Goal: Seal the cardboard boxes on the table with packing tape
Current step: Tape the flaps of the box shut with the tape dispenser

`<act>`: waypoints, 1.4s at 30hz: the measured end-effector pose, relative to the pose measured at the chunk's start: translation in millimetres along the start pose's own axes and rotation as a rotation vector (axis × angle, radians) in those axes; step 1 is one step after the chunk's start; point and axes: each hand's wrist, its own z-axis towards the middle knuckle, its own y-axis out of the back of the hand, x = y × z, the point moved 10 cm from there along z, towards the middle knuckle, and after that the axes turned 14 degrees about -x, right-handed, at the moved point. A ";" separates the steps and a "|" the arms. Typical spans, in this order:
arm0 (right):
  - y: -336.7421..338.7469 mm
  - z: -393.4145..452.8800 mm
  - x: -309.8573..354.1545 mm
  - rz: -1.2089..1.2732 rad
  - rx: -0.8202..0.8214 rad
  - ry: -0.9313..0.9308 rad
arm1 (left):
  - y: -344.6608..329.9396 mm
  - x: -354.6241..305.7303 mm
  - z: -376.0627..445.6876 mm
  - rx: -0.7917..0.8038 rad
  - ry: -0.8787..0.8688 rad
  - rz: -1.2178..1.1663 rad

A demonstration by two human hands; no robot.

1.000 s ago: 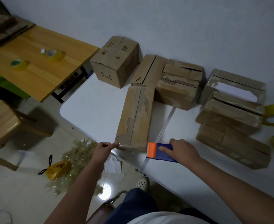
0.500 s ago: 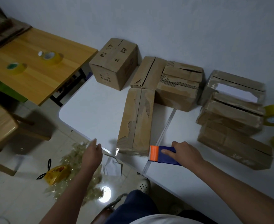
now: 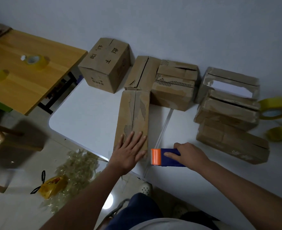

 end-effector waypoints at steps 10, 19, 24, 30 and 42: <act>14.4 -17.8 -25.3 0.036 -0.049 0.042 | 0.5 -1.5 0.5 0.029 0.002 -0.038; 15.9 -9.6 -40.1 -0.025 -0.029 -0.016 | 7.4 -2.5 -5.0 0.012 0.130 -0.055; 9.1 -8.3 -34.1 0.060 0.039 -0.064 | 30.7 -16.6 12.4 -0.116 0.030 -0.105; 16.9 1.4 -16.0 -0.037 0.018 0.018 | 22.8 -20.8 12.7 -0.227 -0.130 -0.184; 15.8 19.9 -20.0 -0.120 -0.107 -0.142 | 10.7 -20.2 12.1 -0.171 -0.027 -0.204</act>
